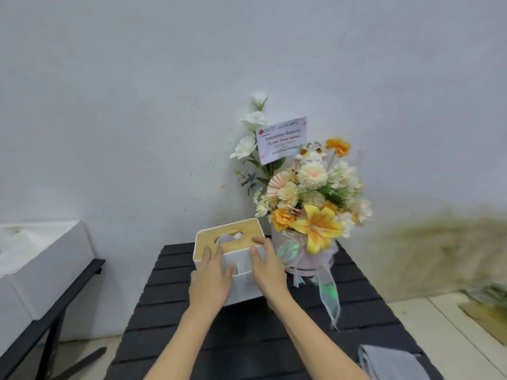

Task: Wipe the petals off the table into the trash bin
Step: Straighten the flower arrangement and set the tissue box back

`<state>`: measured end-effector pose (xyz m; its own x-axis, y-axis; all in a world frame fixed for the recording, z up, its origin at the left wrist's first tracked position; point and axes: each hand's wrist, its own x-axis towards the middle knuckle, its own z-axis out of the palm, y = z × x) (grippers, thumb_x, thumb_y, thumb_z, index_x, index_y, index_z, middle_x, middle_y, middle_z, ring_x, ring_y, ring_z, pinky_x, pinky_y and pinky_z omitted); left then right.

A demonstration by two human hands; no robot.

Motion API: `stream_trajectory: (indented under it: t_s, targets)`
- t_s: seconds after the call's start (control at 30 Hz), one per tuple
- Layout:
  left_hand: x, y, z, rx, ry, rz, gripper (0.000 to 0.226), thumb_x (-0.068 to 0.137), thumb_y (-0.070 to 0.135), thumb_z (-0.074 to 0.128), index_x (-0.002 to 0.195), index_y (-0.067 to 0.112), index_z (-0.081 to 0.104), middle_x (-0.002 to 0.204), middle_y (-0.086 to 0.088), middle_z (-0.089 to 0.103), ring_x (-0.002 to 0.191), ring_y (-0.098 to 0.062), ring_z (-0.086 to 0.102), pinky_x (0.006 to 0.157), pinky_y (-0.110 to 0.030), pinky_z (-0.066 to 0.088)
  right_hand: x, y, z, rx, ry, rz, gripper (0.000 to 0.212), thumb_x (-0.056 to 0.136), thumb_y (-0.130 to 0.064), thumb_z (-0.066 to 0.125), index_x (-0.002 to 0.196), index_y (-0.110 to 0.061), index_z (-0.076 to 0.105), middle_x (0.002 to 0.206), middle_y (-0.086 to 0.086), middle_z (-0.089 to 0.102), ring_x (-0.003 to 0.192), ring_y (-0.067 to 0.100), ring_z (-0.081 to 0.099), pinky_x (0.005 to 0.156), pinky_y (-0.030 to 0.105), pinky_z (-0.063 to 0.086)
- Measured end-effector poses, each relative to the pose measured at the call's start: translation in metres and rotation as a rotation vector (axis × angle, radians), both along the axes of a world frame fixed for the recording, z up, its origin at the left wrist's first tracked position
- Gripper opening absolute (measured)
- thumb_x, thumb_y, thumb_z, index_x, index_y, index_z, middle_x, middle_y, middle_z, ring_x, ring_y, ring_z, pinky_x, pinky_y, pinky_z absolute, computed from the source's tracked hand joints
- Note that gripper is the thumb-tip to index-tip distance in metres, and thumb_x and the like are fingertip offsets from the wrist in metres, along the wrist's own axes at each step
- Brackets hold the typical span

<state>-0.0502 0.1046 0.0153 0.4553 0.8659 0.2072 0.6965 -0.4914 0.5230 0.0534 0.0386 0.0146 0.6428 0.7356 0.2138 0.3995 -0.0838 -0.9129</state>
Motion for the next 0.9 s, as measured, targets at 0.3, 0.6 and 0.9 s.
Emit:
stream_trajectory:
  t_s: [0.3, 0.6, 0.9]
  targets:
    - [0.065, -0.125, -0.006, -0.128, -0.058, -0.218, 0.042, 0.097, 0.023, 0.035, 0.139, 0.022, 0.032, 0.155, -0.002, 0.017, 0.127, -0.033, 0.039, 0.1, -0.043, 0.038, 0.057, -0.143, 0.005, -0.076, 0.055, -0.164, 0.026, 0.097, -0.029, 0.038, 0.121, -0.029, 0.047, 0.104, -0.009, 0.051, 0.095, 0.015, 0.049, 0.08, 0.032, 0.039]
    - [0.11, -0.15, -0.041, -0.114, 0.006, -0.285, 0.049, 0.095, 0.008, 0.033, 0.135, 0.037, 0.035, 0.154, 0.012, 0.016, 0.121, -0.029, 0.041, 0.091, -0.035, 0.042, 0.095, -0.164, -0.046, -0.007, 0.241, -0.275, 0.023, 0.098, -0.023, 0.035, 0.116, -0.036, 0.04, 0.121, 0.002, 0.048, 0.103, 0.018, 0.049, 0.079, 0.032, 0.037]
    - [0.118, -0.141, -0.043, -0.047, 0.072, -0.278, 0.057, 0.094, 0.006, 0.036, 0.139, 0.04, 0.027, 0.155, 0.01, 0.014, 0.122, -0.026, 0.047, 0.09, -0.036, 0.043, 0.099, -0.141, -0.053, -0.088, 0.055, -0.478, 0.03, 0.098, -0.027, 0.03, 0.118, -0.039, 0.049, 0.147, 0.002, 0.027, 0.134, 0.026, 0.027, 0.104, 0.044, 0.031]
